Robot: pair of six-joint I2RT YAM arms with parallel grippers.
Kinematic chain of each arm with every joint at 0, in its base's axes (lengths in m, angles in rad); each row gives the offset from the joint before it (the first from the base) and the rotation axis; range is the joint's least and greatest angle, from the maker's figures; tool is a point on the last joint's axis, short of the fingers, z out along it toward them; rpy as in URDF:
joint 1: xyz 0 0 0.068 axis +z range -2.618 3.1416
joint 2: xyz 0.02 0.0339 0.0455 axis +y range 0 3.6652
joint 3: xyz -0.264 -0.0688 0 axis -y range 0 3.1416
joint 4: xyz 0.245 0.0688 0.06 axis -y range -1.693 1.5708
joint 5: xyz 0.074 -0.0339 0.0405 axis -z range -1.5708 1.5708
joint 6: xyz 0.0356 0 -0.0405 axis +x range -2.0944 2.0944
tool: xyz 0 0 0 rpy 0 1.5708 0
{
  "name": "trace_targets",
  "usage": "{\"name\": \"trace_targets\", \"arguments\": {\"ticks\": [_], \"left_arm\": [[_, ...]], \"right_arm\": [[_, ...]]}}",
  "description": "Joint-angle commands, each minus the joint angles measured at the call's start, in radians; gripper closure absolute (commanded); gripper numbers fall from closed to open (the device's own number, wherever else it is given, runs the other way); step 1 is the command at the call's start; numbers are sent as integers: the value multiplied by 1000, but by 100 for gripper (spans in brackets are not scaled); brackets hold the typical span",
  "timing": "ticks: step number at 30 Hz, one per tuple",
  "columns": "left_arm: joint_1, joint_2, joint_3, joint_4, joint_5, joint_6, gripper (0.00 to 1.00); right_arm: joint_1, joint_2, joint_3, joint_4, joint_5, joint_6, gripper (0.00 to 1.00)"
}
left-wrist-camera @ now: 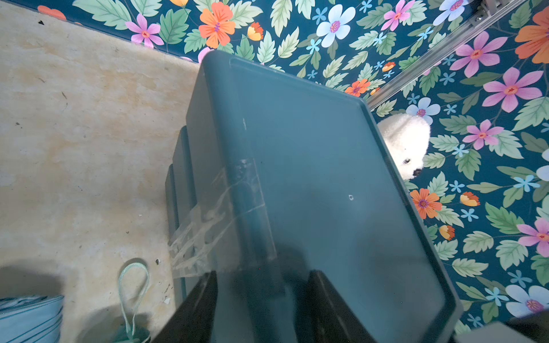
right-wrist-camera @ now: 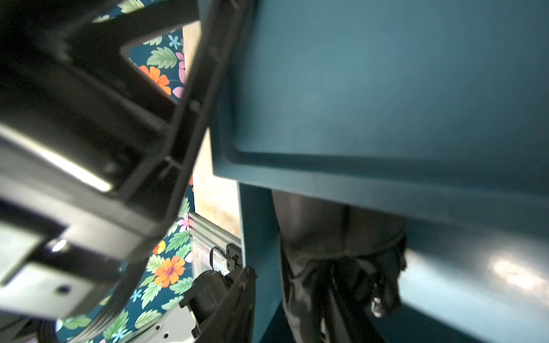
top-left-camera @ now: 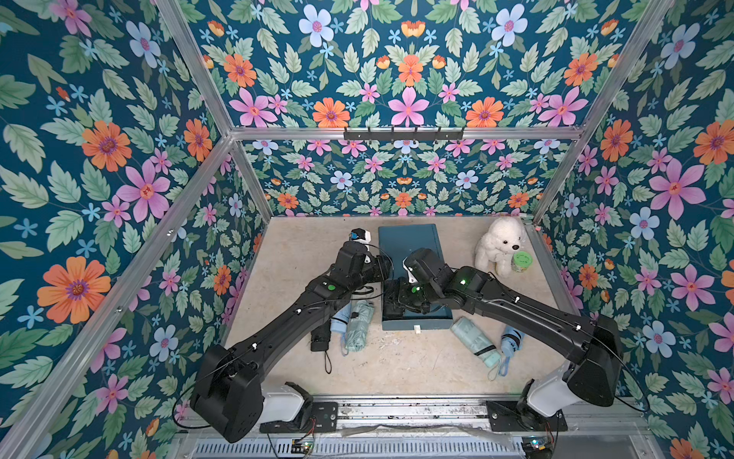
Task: Place the umbrella in the drawer by color
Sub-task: Place the umbrella in the drawer.
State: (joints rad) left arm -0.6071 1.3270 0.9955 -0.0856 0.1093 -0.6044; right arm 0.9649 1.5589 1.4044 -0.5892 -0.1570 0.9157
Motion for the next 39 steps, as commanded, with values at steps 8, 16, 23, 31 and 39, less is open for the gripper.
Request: {"name": "trace_targets", "arguments": {"ticks": [8,16,23,31,39], "left_arm": [[0,-31,53,-169,-10,7,39],[3,-41,149,-245,-42,34,33],[3,-2,106,-209,-4,8,35],[4,34,96,-204,-17,9,36],[7,60,93,-198,-20,11,37]], "right_arm": [[18,-119,27,-138,164,-74,46],[105,-163,33,-222,305,-118,46],[172,-47,96,-293,345,-158,50],[210,-30,97,-322,303,-178,54],[225,-65,88,-332,261,-190,58]]}}
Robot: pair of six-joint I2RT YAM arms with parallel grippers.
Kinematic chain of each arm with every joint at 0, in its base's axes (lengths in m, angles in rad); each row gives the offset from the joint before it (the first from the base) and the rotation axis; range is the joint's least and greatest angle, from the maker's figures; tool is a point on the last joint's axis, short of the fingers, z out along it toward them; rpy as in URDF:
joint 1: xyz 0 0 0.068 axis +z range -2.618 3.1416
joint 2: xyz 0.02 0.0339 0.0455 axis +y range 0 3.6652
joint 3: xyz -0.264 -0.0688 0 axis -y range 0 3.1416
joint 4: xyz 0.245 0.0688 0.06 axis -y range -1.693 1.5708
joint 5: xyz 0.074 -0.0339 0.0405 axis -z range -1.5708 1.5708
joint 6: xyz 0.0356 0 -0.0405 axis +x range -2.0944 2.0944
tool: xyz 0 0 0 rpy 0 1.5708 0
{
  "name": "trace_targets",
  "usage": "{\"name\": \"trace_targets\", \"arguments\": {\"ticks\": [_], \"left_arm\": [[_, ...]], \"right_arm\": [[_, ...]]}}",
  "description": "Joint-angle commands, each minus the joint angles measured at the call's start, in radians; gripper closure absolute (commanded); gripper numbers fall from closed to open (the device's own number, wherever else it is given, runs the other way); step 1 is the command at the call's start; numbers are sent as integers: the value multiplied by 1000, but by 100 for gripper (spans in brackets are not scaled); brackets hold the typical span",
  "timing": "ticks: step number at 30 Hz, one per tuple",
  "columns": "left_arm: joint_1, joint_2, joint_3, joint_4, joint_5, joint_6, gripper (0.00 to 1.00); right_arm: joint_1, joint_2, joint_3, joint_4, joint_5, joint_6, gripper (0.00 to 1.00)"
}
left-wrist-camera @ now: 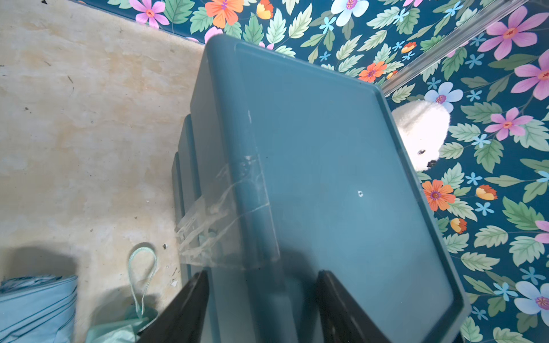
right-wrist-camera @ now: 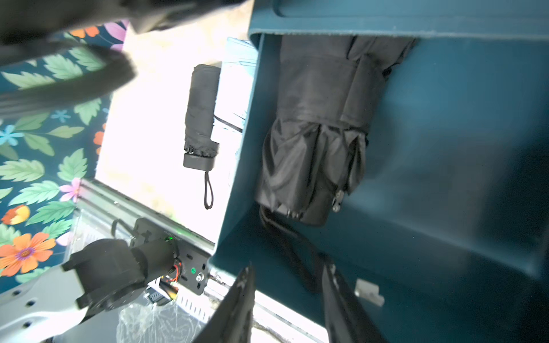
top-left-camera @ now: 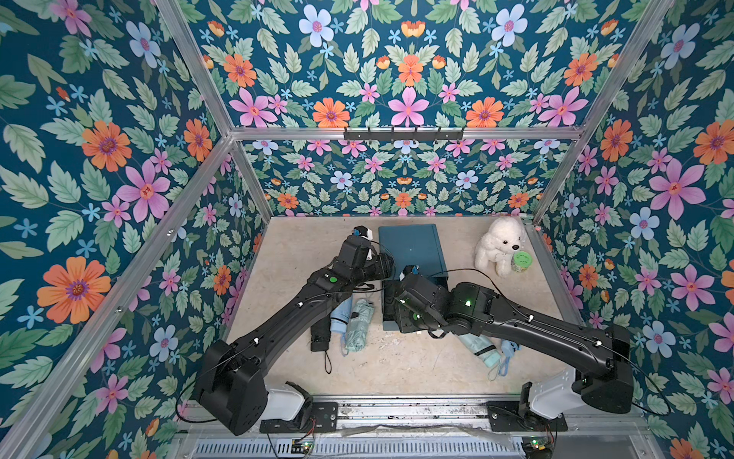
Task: Place the umbrella in the drawer by color
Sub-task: Place the umbrella in the drawer.
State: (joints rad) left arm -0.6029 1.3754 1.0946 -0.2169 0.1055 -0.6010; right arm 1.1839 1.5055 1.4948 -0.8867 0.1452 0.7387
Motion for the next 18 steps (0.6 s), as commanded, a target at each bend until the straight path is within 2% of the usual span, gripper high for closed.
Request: {"name": "trace_targets", "arguments": {"ticks": [1,8,13,16,18], "left_arm": [[3,12,-6,-67,-18,9,37],[15,-12,16,-90,-33,14,37],[39,-131,69,-234,-189,24,33],[105,-212,56,-363,-295,7,30],[170,-266,-7,-430,-331,-13,29]], "right_arm": [[6,-15,-1,-36,-44,-14,58],[11,-4,54,-104,21,-24,58],[11,-33,142,-147,126,-2,56],[14,-53,160,-163,198,23,55],[26,-74,142,-132,224,33,55]]}}
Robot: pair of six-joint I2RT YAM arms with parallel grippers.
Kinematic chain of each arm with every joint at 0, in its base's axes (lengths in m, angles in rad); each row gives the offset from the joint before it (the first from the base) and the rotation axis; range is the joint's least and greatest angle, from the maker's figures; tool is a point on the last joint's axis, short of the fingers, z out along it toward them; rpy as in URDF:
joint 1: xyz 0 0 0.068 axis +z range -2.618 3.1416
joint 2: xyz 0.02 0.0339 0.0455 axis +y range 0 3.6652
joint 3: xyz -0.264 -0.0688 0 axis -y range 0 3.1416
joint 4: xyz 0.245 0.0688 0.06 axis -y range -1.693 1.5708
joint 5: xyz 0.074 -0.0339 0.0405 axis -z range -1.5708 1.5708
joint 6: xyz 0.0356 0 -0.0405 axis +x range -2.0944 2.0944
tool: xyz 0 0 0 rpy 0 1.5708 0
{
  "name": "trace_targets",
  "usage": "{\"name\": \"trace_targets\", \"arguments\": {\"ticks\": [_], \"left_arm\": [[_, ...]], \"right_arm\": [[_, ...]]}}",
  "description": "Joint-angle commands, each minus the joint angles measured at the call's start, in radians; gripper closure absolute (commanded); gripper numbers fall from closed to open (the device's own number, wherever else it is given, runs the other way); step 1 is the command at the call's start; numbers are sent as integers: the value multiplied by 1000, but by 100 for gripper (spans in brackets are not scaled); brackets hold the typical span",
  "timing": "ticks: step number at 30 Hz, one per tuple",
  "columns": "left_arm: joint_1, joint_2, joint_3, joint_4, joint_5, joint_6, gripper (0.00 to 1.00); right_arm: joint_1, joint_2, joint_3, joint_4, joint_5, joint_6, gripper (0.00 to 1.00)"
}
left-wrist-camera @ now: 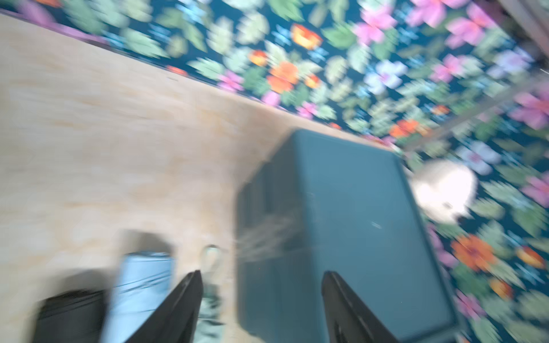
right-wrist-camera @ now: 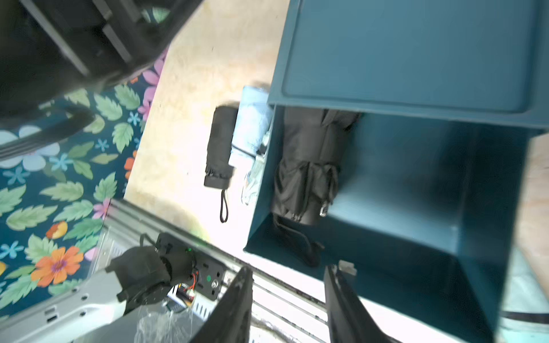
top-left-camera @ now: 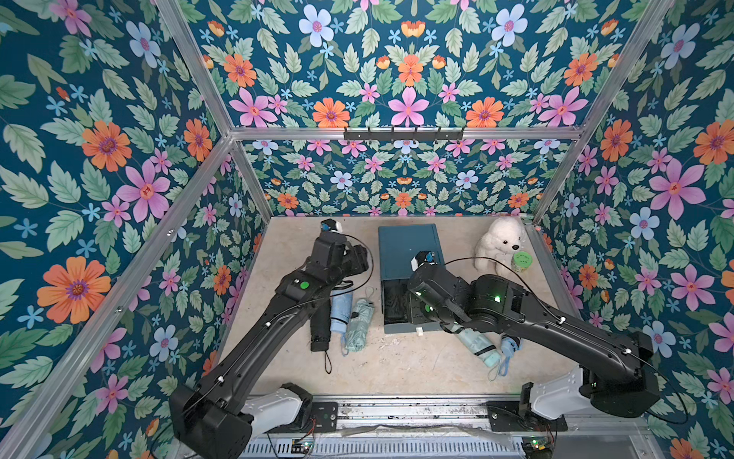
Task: Place the umbrella in the drawer by color
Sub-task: Place the umbrella in the drawer, then pick up the umbrella from the center of the board.
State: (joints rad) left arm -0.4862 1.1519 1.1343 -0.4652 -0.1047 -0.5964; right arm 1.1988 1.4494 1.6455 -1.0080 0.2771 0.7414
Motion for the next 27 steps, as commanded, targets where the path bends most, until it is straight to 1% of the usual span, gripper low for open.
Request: {"name": "trace_targets", "arguments": {"ticks": [1,3,6,7,9,12,14,18,23,24,27], "left_arm": [[81,-66,-89,-194,-126,-25,28],[144,-115,-199,-211,-125,-43,27],[216,-154,-325,-209,-100,-73,27],[233,-159,-359,-194,-95,-83,26],[277,-149,-417,-130,-45,-90,26],[327,-75,-441,-51,57,-106,29],[339,-21,-444,-3,76,-116,31],[352,93,-445,43,45,-127,39],[360,182,-469,89,70,-137,40],[359,196,-474,94,63,-141,42],[359,209,-496,106,20,-163,52]], "right_arm": [[18,-30,-24,17,94,32,55],[31,-60,-72,95,84,31,55],[37,-94,-135,189,71,37,55],[39,-104,-159,221,70,42,55],[48,-130,-209,286,69,50,55],[49,-174,-302,392,50,76,55],[49,-199,-354,445,33,92,55],[51,-235,-411,474,34,123,56],[50,-278,-450,487,45,135,55],[51,-282,-454,492,43,135,55],[51,-285,-462,503,35,136,55]]}}
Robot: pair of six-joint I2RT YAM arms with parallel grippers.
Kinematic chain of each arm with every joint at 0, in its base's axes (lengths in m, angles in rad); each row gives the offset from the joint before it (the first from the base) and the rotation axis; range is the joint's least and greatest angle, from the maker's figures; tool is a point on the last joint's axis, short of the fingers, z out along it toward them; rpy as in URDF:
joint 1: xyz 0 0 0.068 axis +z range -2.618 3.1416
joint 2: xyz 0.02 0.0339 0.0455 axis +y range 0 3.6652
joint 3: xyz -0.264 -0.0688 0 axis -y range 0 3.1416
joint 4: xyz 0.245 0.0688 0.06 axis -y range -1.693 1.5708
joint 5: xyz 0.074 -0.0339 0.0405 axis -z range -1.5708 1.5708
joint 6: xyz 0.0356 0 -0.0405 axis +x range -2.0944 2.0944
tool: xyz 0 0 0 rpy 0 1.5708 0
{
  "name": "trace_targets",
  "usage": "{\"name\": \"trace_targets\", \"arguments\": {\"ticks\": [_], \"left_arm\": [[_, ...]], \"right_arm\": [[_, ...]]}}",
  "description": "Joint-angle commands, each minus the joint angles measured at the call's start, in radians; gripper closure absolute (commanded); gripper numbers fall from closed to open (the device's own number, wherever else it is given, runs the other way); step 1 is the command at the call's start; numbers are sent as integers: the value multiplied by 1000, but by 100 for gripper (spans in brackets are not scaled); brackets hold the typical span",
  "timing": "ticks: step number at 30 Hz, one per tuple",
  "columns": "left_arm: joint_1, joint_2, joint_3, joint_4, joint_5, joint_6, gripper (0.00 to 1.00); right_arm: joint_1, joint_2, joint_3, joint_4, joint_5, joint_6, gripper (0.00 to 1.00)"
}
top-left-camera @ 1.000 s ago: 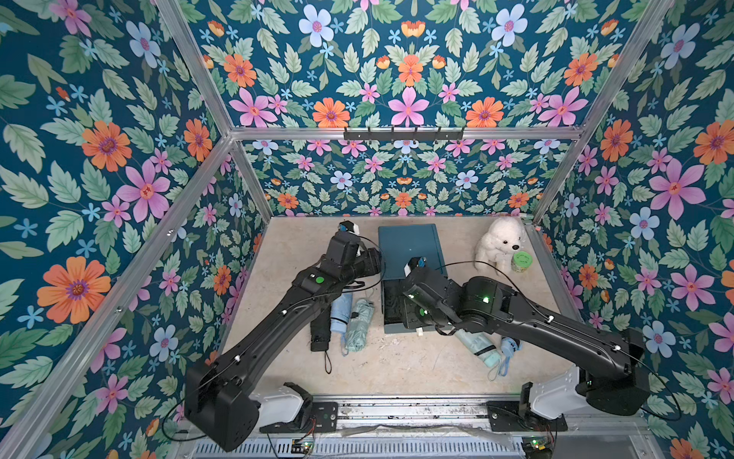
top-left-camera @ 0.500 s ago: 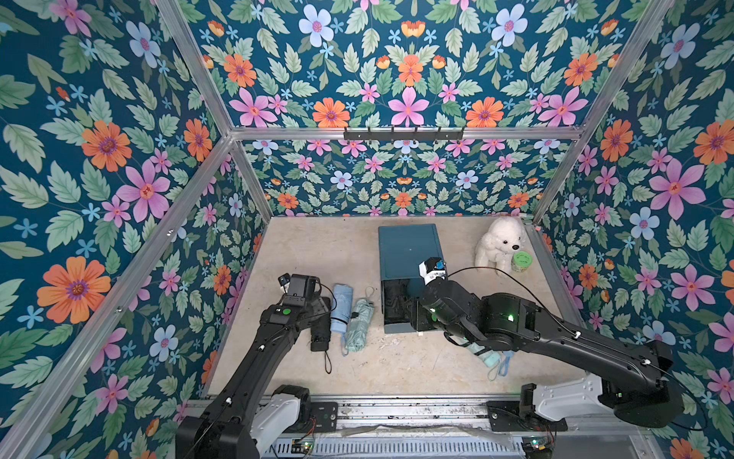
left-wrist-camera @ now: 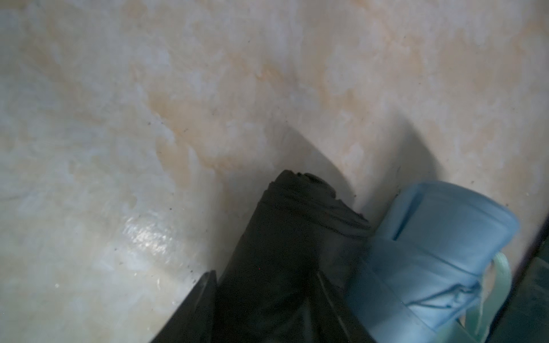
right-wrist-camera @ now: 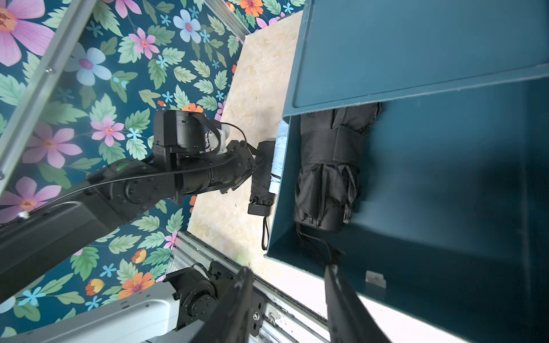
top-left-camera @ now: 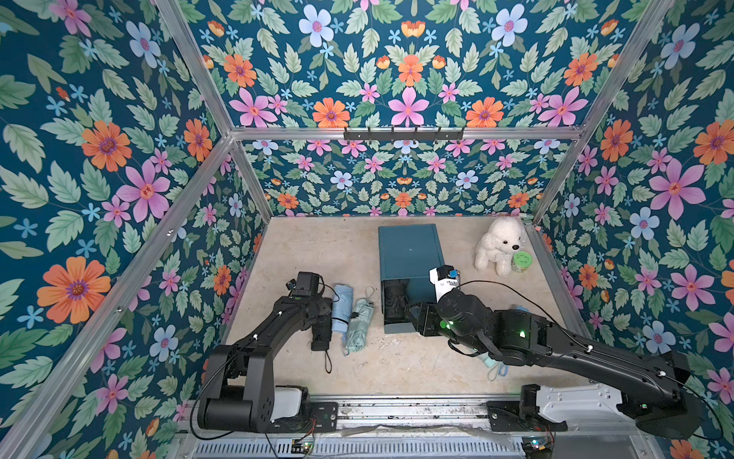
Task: Place the umbrella in the drawer by color
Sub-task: Pick up the umbrella from the center of the board.
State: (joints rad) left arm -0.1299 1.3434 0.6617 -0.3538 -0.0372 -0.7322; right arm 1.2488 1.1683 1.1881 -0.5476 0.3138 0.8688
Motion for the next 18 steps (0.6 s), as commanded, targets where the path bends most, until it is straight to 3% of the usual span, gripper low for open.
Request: {"name": "trace_targets", "arguments": {"ticks": [1,3,10,15,18], "left_arm": [[3,14,-31,-1,-60,-38,56],[3,12,-46,1,-88,-50,69],[3,-20,-30,-51,-157,-58,100],[3,-147,48,-152,-234,-23,100],[1,-238,164,-241,-220,28,100]], "right_arm": [[1,-2,-5,46,-5,7,55],[0,0,-7,42,-7,8,56],[0,-16,-79,128,-53,40,56],[5,18,-88,201,-92,44,56],[8,51,-48,205,-98,21,55]]}}
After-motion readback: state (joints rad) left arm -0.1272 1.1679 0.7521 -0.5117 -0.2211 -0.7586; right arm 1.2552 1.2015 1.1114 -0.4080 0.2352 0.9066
